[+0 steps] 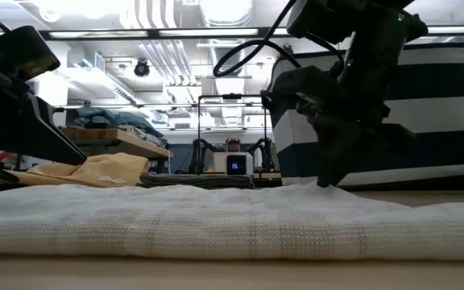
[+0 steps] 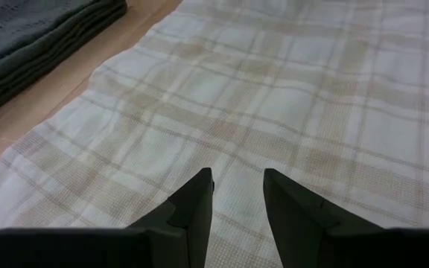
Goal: Fold kitchen towel into neat rectangle
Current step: Fold the white patterned towel
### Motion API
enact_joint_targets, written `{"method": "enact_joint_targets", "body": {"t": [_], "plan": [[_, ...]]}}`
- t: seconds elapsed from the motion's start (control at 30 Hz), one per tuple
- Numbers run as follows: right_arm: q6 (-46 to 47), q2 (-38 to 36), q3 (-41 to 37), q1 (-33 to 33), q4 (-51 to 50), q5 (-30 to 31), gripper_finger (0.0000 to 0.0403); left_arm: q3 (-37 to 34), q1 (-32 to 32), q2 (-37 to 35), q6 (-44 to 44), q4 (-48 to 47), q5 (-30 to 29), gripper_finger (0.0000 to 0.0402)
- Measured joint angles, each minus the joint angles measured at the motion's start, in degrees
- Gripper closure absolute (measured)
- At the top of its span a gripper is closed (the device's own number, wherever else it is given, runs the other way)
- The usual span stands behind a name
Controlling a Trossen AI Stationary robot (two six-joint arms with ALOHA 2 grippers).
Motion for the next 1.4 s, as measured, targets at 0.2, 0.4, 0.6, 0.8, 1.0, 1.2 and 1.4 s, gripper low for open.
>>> {"method": "enact_joint_targets", "body": {"t": [0.2, 0.4, 0.6, 0.8, 1.0, 1.2, 1.4], "plan": [[-1.0, -0.5, 0.7, 0.0, -2.8, -0.1, 0.0402, 0.0, 0.0, 0.0, 0.3, 0.0, 0.1, 0.0287], [-2.1, -2.2, 3.9, 0.2, -5.6, 0.0, 0.0402, 0.0, 0.0, 0.0, 0.2, 0.0, 1.5, 0.0287], [-3.4, -2.2, 5.3, 0.1, -6.5, 0.0, 0.0403, 0.0, 0.0, 0.0, 0.2, 0.0, 1.6, 0.0287], [-0.6, -2.0, 5.1, 0.1, -12.3, 0.0, 0.0403, 0.0, 0.0, 0.0, 0.1, 0.1, 1.6, 0.0287], [-3.4, -2.0, 5.1, 0.2, -8.1, -0.2, 0.0403, 0.0, 0.0, 0.0, 0.1, 0.1, 1.6, 0.0287], [0.0, -1.7, 5.1, -0.2, -15.3, 0.0, 0.0403, 0.0, 0.0, 0.0, 0.3, 0.2, 1.6, 0.0287], [-1.5, -1.4, 5.1, -0.1, -13.2, 0.0, 0.0403, 0.0, 0.0, 0.0, 0.3, 0.2, 1.6, 0.0287]]}}
